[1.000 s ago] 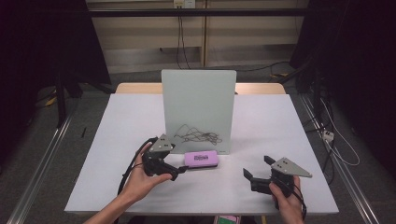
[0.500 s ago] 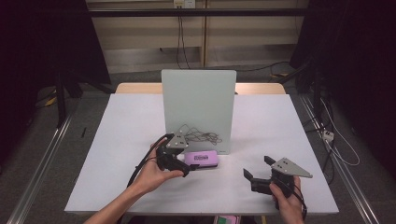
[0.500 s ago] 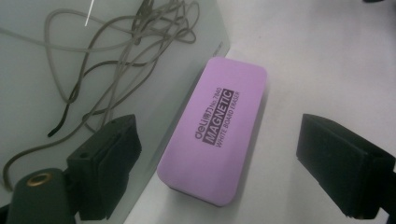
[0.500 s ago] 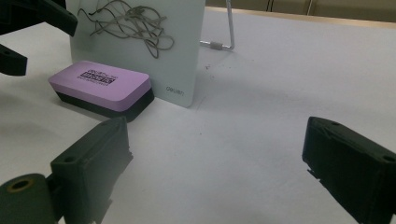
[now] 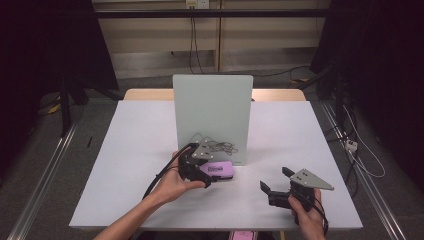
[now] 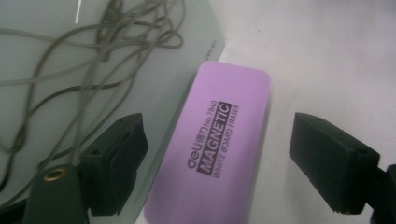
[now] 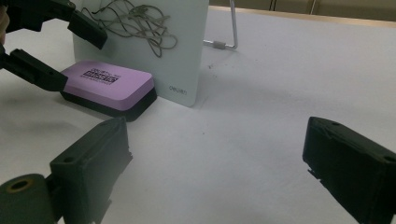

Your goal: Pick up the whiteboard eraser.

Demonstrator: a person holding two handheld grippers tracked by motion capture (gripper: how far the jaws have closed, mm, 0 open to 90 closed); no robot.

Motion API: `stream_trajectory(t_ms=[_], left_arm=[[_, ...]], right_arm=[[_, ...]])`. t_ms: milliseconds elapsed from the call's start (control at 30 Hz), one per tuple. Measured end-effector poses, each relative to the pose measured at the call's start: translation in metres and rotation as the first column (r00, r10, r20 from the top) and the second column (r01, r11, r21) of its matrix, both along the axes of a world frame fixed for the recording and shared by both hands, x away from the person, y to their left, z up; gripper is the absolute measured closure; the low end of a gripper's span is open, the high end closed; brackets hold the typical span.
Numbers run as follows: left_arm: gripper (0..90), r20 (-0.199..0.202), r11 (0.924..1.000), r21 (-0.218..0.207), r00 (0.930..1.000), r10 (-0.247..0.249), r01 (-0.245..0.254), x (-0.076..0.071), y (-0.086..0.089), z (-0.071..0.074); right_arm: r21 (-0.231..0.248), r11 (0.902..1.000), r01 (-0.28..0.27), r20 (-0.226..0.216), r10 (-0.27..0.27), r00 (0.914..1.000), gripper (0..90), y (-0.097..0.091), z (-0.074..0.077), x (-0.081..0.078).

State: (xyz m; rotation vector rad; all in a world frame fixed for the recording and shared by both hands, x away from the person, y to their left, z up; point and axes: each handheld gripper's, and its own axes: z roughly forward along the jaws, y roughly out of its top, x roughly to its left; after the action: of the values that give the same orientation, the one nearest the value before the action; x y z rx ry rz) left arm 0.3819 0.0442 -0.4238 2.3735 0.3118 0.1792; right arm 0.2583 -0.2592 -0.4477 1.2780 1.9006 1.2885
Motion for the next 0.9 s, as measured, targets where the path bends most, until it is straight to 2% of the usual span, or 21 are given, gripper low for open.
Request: stream_trajectory(t_ms=[67, 100, 167, 300, 333, 367, 400, 500, 533, 567, 600, 633, 667, 767, 900], left_arm=[[20.1, -0.004, 1.0, 0.002, 1.0, 0.001, -0.001, 0.0, -0.004, -0.005], [20.8, 0.003, 0.9994, 0.033, 0.9999, -0.011, 0.011, 0.0, -0.005, -0.004], [23.6, 0.016, 0.9995, 0.033, 0.9999, -0.005, 0.005, 0.001, -0.007, -0.007], [26.0, 0.005, 0.9997, 0.021, 0.9999, 0.014, -0.014, 0.003, -0.008, -0.01], [26.5, 0.027, 0.9979, 0.056, 0.9991, 0.032, -0.033, 0.002, -0.009, -0.009], [27.8, 0.003, 0.9997, 0.025, 1.0, 0.005, -0.005, 0.004, -0.009, -0.012], [27.8, -0.008, 0.9996, 0.028, 1.0, -0.001, 0.002, 0.005, -0.009, -0.012], [31.3, 0.001, 0.9999, 0.006, 0.9999, 0.012, -0.012, 0.004, -0.01, -0.013], [32.4, 0.005, 0.9998, 0.021, 1.0, -0.001, 0.001, 0.005, -0.01, -0.012], [33.2, -0.024, 0.9997, 0.004, 0.9995, -0.022, 0.022, 0.006, -0.01, -0.013], [33.2, 0.004, 0.9999, 0.015, 1.0, 0.0, 0.0, 0.004, -0.011, -0.014], [32.6, -0.004, 0.9994, 0.033, 0.9999, -0.014, 0.014, 0.005, -0.011, -0.013], [32.6, -0.001, 0.9997, 0.021, 1.0, -0.008, 0.008, 0.005, -0.012, -0.015], [33.2, -0.009, 0.9984, 0.051, 0.9997, -0.021, 0.022, 0.006, -0.011, -0.014], [34.0, -0.011, 0.9985, 0.037, 0.9991, -0.04, 0.04, 0.007, -0.012, -0.015]], right_arm=[[-0.001, 1.0, -0.002, 0.0, 0.002, 1.0, 7.1, 0.001, 0.0, 0.0], [-0.001, 1.0, -0.004, 0.001, 0.004, 1.0, 7.1, 0.001, 0.0, 0.0], [-0.002, 1.0, -0.005, 0.002, 0.005, 1.0, 7.1, 0.001, 0.0, 0.0], [-0.006, 1.0, -0.003, 0.004, 0.003, 1.0, 7.1, 0.001, 0.0, 0.0], [-0.007, 1.0, -0.002, 0.004, 0.002, 1.0, 7.1, 0.001, 0.001, -0.001], [-0.008, 1.0, -0.003, 0.004, 0.003, 1.0, 7.0, 0.001, 0.001, -0.001], [-0.008, 1.0, -0.003, 0.004, 0.003, 1.0, 7.0, 0.001, 0.001, -0.001], [-0.006, 1.0, -0.007, 0.002, 0.007, 1.0, 7.0, 0.001, 0.001, -0.001], [-0.002, 0.9999, -0.013, 0.0, 0.013, 0.9999, 6.6, 0.001, 0.0, -0.001], [-0.003, 0.9999, -0.013, 0.001, 0.013, 0.9999, 6.6, 0.002, 0.0, -0.001], [-0.002, 0.9999, -0.015, 0.001, 0.015, 0.9999, 6.5, 0.002, 0.001, -0.001], [-0.001, 0.9999, -0.015, 0.001, 0.015, 0.9999, 6.5, 0.002, 0.001, -0.001], [-0.001, 0.9999, -0.015, 0.001, 0.015, 0.9999, 6.5, 0.002, 0.001, -0.001], [-0.002, 0.9999, -0.015, 0.001, 0.015, 0.9999, 6.4, 0.002, 0.001, -0.001], [-0.002, 0.9999, -0.016, 0.0, 0.016, 0.9999, 6.4, 0.002, 0.0, -0.001]])
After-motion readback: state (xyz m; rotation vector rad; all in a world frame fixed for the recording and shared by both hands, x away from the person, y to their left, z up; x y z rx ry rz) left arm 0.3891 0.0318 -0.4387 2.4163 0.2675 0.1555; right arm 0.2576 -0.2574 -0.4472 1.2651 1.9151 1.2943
